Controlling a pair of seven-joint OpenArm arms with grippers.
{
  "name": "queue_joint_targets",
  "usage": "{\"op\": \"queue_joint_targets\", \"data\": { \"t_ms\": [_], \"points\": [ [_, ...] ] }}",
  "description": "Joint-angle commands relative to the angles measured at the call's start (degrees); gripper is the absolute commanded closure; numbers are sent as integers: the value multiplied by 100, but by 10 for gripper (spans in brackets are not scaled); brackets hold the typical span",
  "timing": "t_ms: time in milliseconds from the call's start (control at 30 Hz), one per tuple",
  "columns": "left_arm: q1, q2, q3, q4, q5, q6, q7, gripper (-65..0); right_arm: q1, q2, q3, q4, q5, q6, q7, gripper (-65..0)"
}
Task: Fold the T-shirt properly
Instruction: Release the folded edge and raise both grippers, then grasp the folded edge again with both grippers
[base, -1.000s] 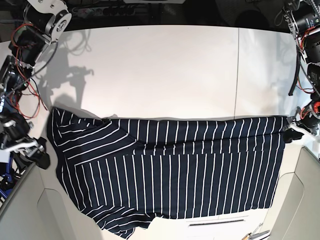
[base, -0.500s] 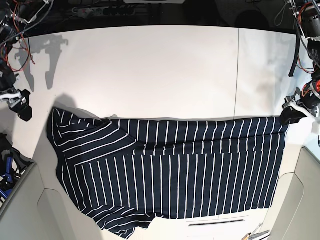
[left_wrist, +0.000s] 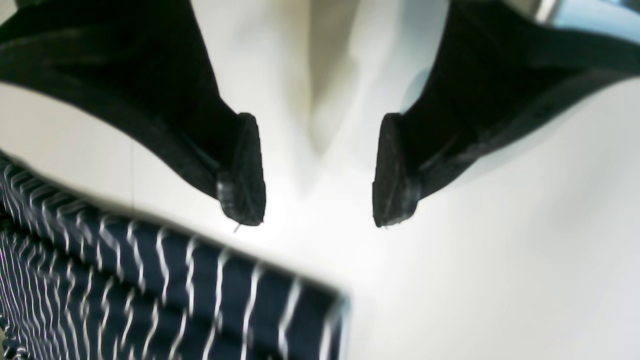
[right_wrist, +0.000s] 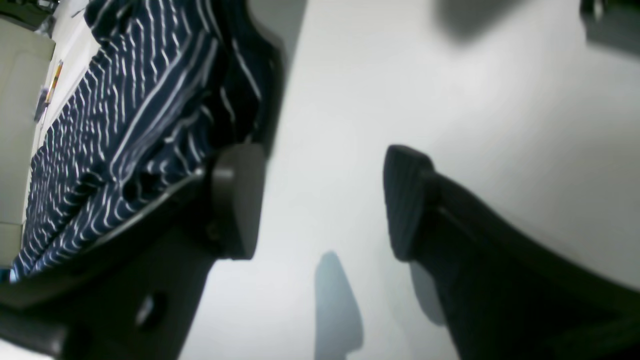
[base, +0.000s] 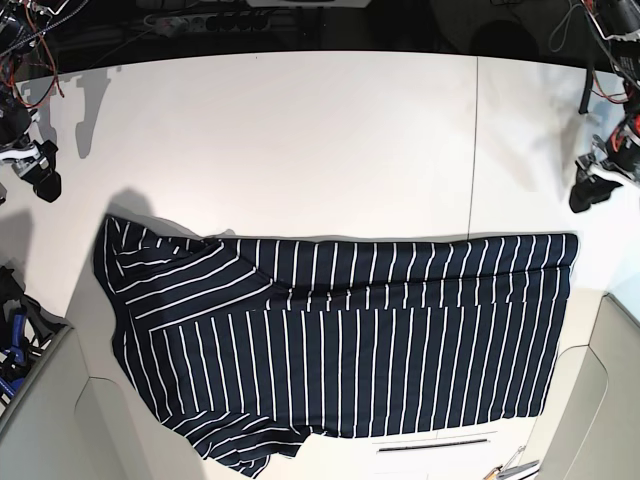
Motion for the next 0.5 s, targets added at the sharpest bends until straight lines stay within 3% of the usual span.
{"op": "queue_joint_targets", "data": {
  "t_ms": [0,200,467],
  "points": [
    [-70,-83,-35,85,-133,-42,-186,-370,66,98,-7,24,153,57,157,-373],
    [-72,177,-37,55,-111,-20,-319,-370,210,98,-160,-396,151,61,249,-373],
    [-98,179,-37,-4,22,90,-741,-411,492,98,-297,-555,153,61,251,-373]
  ]
}}
